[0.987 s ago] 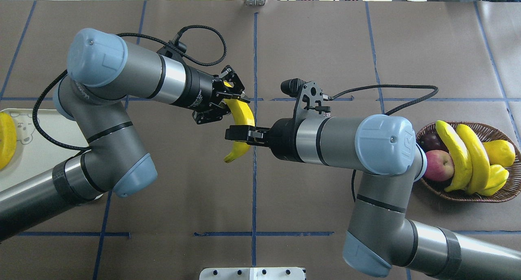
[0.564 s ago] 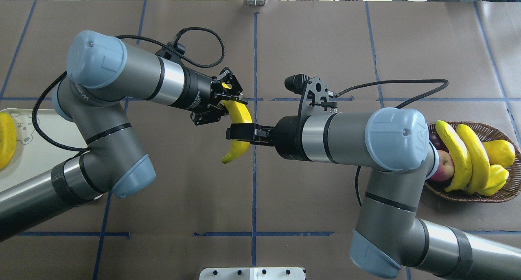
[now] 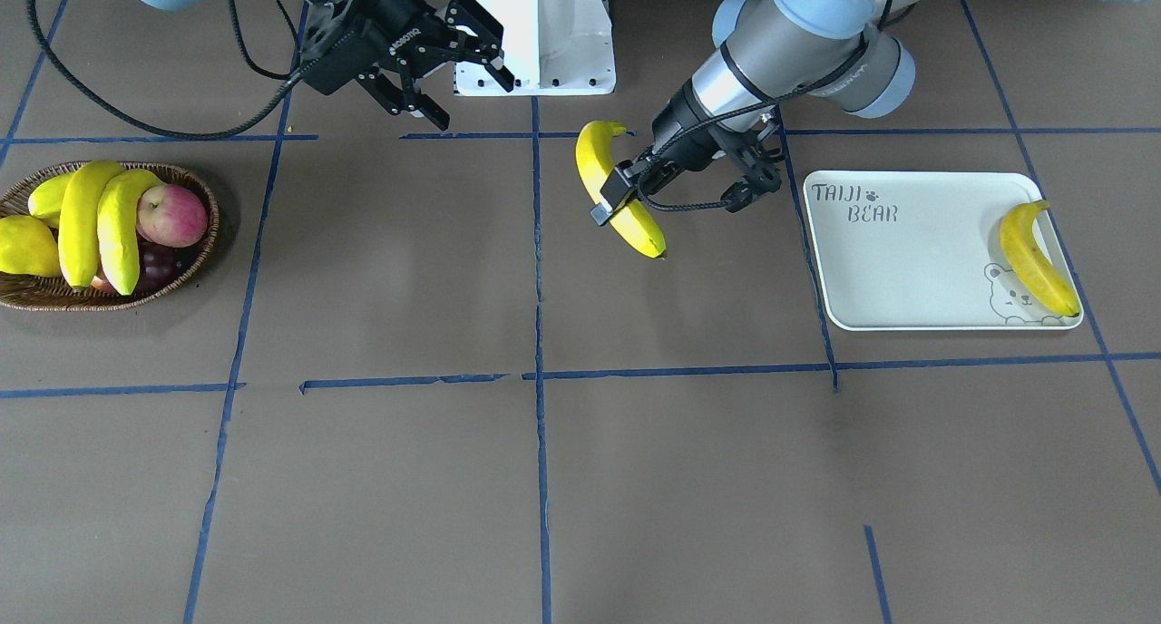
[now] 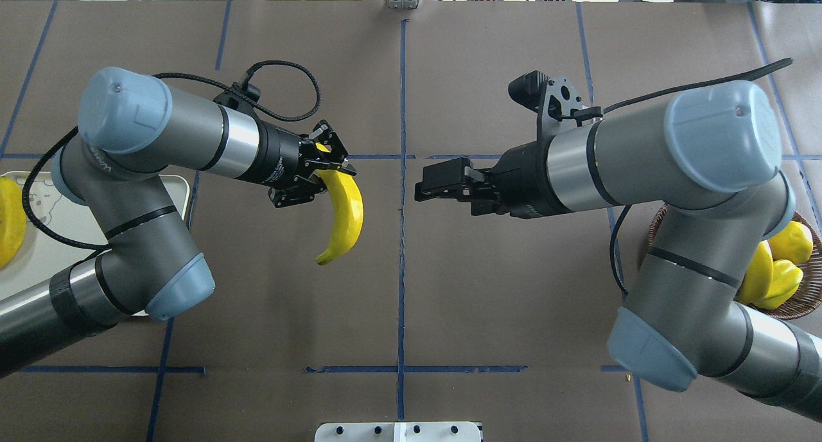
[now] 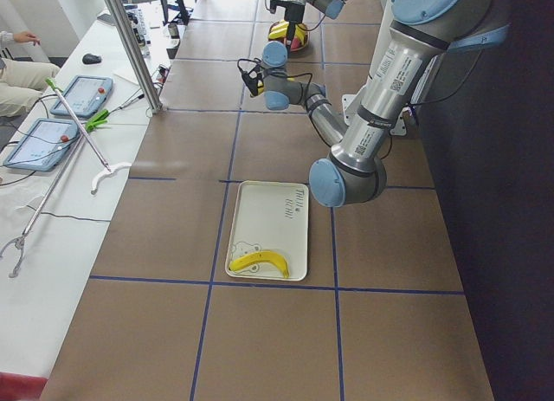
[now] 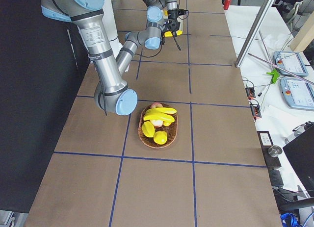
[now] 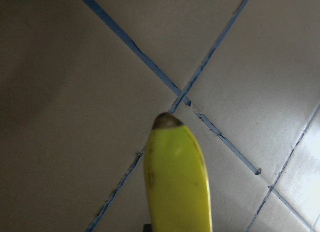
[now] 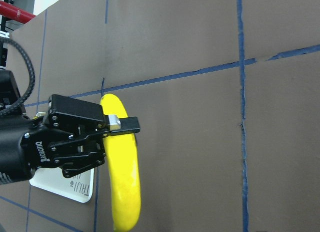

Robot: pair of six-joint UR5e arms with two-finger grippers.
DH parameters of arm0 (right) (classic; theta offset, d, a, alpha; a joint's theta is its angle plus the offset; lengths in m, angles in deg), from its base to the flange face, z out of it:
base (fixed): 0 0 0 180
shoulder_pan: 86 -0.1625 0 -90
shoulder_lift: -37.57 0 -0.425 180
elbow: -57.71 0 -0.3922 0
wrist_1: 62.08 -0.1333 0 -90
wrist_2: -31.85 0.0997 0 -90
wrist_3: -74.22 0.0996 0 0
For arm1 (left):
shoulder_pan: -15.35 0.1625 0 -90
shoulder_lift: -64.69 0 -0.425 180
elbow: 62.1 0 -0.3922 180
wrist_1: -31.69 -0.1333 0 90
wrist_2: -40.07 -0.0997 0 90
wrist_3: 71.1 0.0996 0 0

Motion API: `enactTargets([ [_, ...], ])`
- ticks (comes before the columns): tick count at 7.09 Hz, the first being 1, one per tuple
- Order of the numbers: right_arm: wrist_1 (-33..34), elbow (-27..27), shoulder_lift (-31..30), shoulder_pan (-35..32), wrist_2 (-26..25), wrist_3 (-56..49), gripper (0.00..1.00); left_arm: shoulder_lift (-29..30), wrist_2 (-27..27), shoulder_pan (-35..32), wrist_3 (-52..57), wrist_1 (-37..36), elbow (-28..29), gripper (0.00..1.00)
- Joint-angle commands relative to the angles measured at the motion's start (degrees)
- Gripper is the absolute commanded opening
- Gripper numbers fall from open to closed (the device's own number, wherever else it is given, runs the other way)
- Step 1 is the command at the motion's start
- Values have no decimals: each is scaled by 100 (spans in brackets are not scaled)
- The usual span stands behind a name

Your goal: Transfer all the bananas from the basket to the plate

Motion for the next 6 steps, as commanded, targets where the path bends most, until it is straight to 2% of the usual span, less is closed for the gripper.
enactTargets([
  [1,150,-138,-561,-484,247,-29,100,-566,-608,-105,148,-2,-75,0],
  [3,885,-444,-949,-591,291,-631,100,-1556,-578,-262,1444,-2,-354,0],
  [4,1690,-707,-1012,-669,291,-1245,100,-2032,-377,-446,2033,-2,-391,0],
  [6,3631,-1269,-1012,-889,291,-2789,100,-2614,141,-816,2940,15,-365,0],
])
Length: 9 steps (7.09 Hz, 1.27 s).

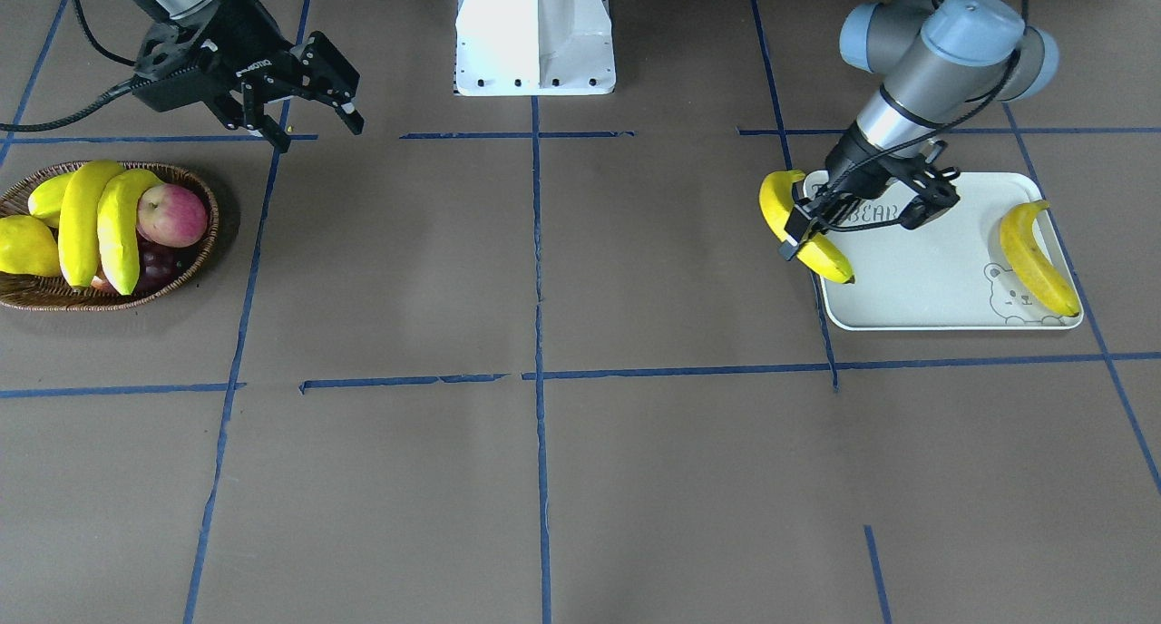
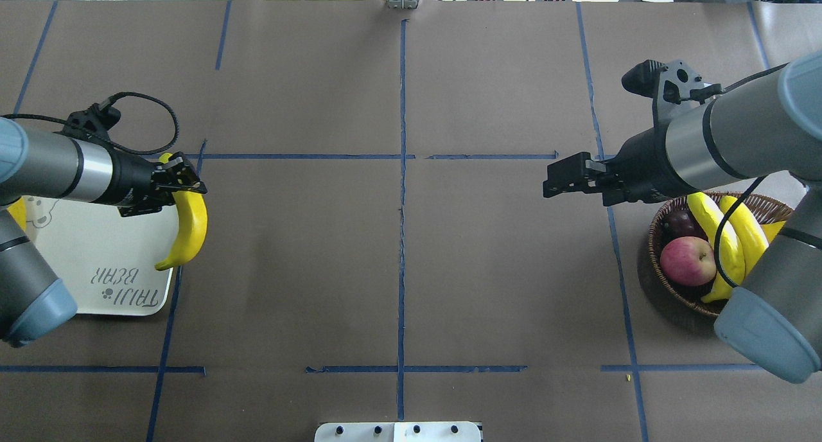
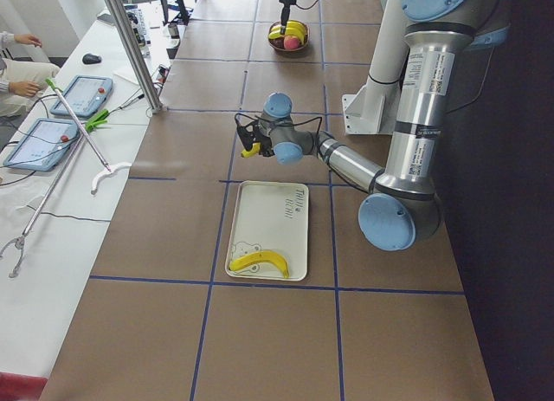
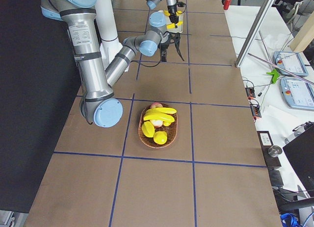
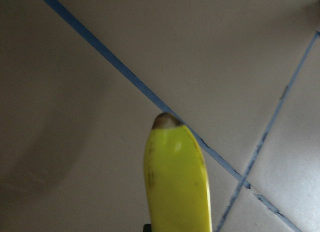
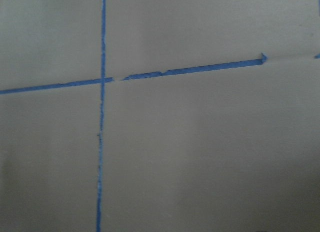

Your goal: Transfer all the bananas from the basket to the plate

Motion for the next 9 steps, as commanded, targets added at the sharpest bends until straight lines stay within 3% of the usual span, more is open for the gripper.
enactTargets([
  [1,1718,-440,-25,-156,-8,-1653,100,-701,376,-249,1211,10,42,0],
  [3,1732,-659,-768,-558,10,-2805,100,-1168,526,-686,2758,-8,278,0],
  [4,1732,-670,-981,-734,114,-3134,100,-1188,526,-810,2886,71,558,0],
  [6,1732,-643,-1001,-763,159,-3172,100,-1101,500,-1169,3440,72,1016,0],
  [7,1732,-652,-1001,-763,159,-3172,100,-1039,500,-1320,3381,71,1114,0],
  [9,1732,-652,-992,-763,159,-3172,100,-951,474,-1322,2052,176,1263,10],
])
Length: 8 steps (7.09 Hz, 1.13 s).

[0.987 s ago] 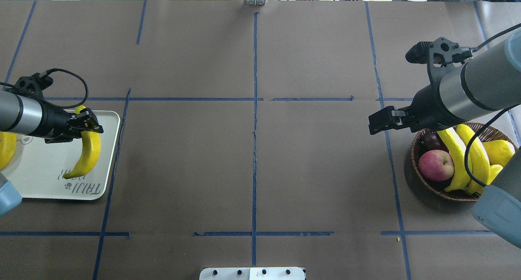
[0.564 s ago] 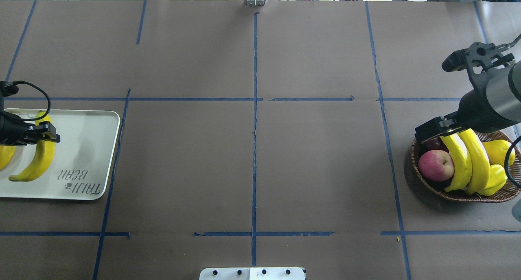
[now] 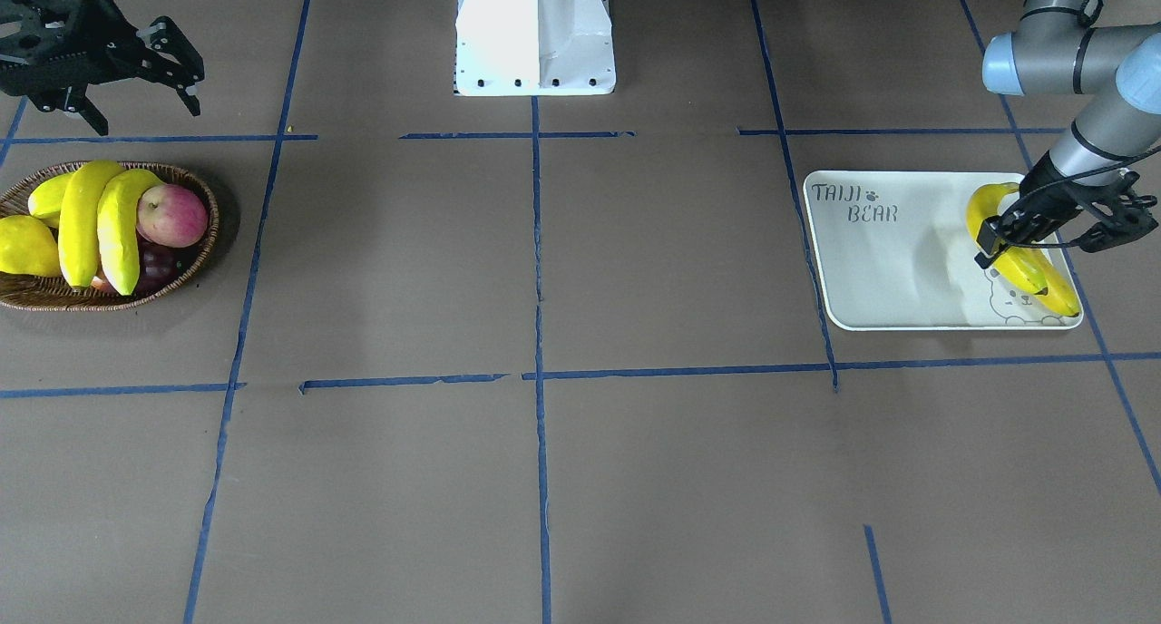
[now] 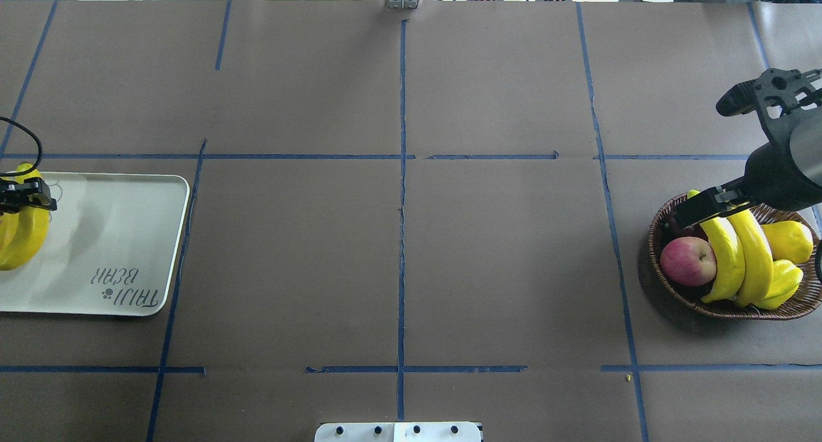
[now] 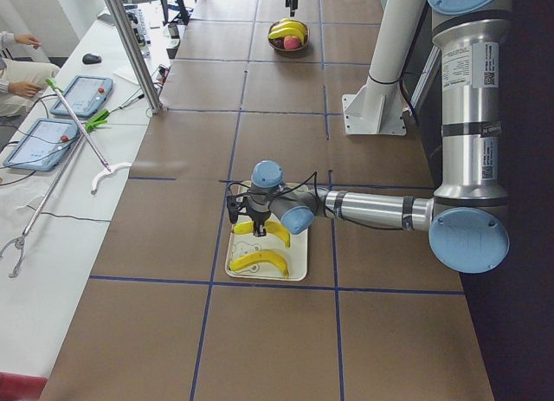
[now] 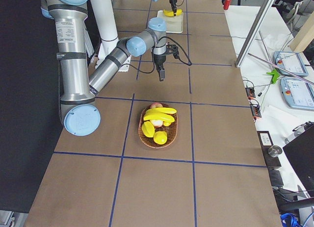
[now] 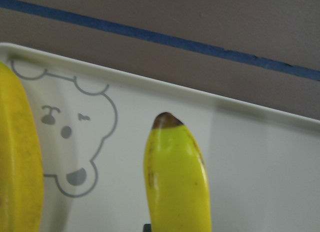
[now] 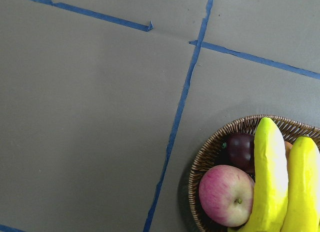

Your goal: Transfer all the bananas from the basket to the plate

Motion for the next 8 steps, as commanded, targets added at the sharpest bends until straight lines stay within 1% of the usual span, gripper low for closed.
enactTargets([
  [1,0,-4,5,-3,1,-3,100,68,-16,-31,-920,401,360,11],
  [2,0,-4,5,6,1,-3,100,77,-25,-22,-1183,892,702,13],
  [3,0,-21,5,-3,1,23,100,86,-16,-22,-1333,1149,906,14],
  [4,0,-22,5,6,1,23,100,95,-16,-13,-1335,1213,864,25],
  [5,0,-30,5,6,1,23,100,86,1,-5,-1213,1205,855,58],
  [6,0,-30,5,6,1,32,100,86,-7,-13,-1177,1196,837,100],
  [7,0,-39,5,6,1,32,100,77,10,-48,-602,1178,837,100],
  [8,0,-39,5,-3,1,32,100,68,63,-222,-135,1143,829,100],
])
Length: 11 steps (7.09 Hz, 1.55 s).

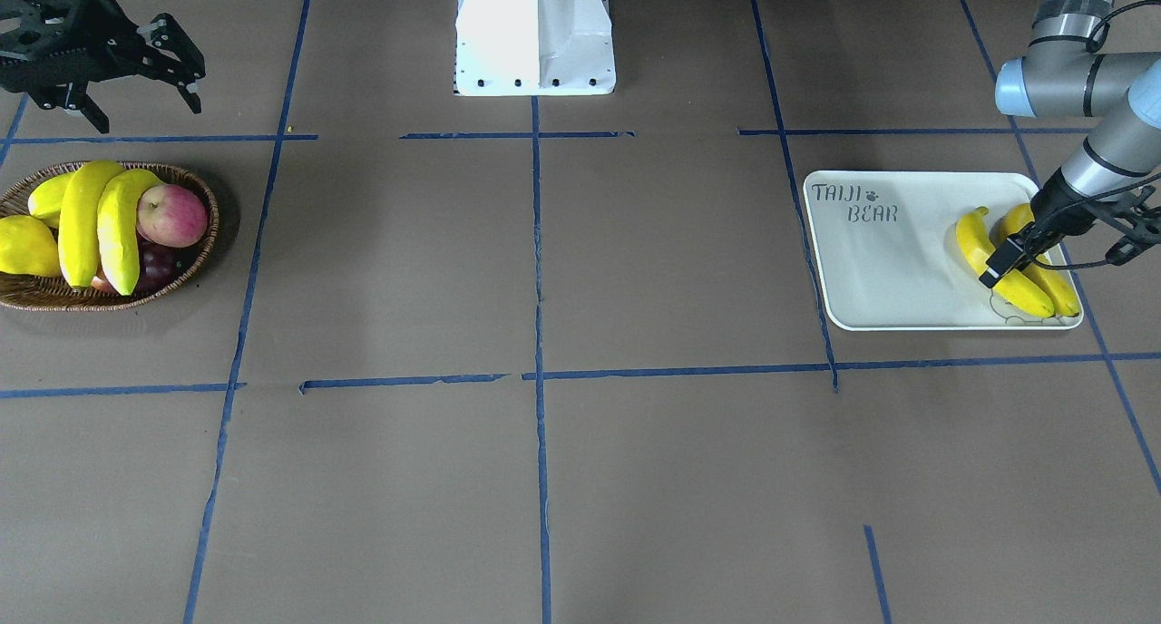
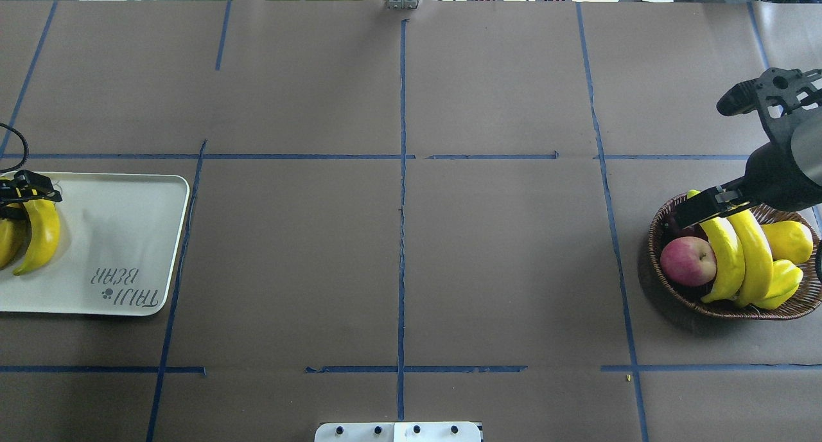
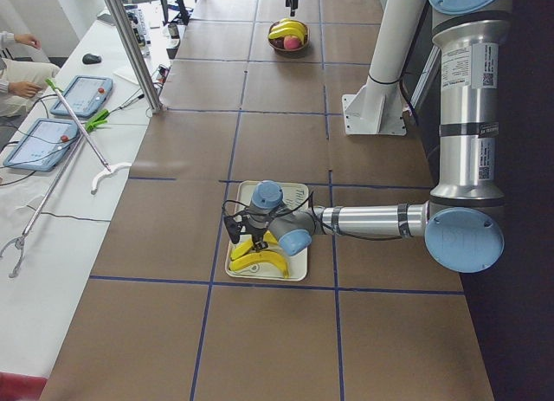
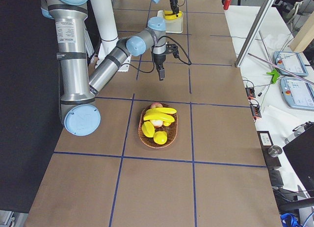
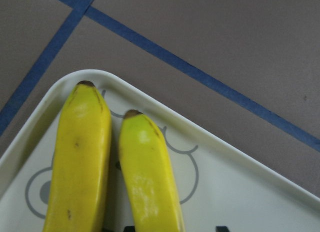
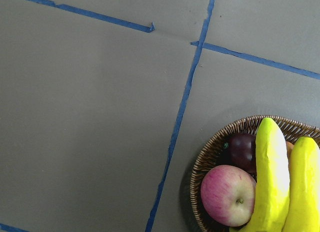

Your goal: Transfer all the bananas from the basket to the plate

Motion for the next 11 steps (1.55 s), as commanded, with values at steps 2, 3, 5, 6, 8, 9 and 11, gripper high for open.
enactTargets([
  [2,0,-21,-26,-16,0,-42,100,-27,745,-478,565,-154,-505,100],
  [3,-9,-82,-122,-16,-9,-77,100,-19,879,-462,574,-468,-1101,100],
  [5,-44,-153,-629,-146,-35,-829,100,-18,459,-279,478,-454,-1703,100],
  [6,-79,-214,-902,-278,-26,-1086,100,8,441,10,451,-410,-1878,100],
  [8,-751,-189,-1569,-332,-35,-1185,100,219,441,232,311,-410,-1898,100],
  [9,-1565,46,-1956,-358,-35,-1116,100,219,432,241,310,-410,-1889,100],
  [11,-3453,905,-2459,-359,-44,-382,99,219,441,250,302,-410,-1898,100],
])
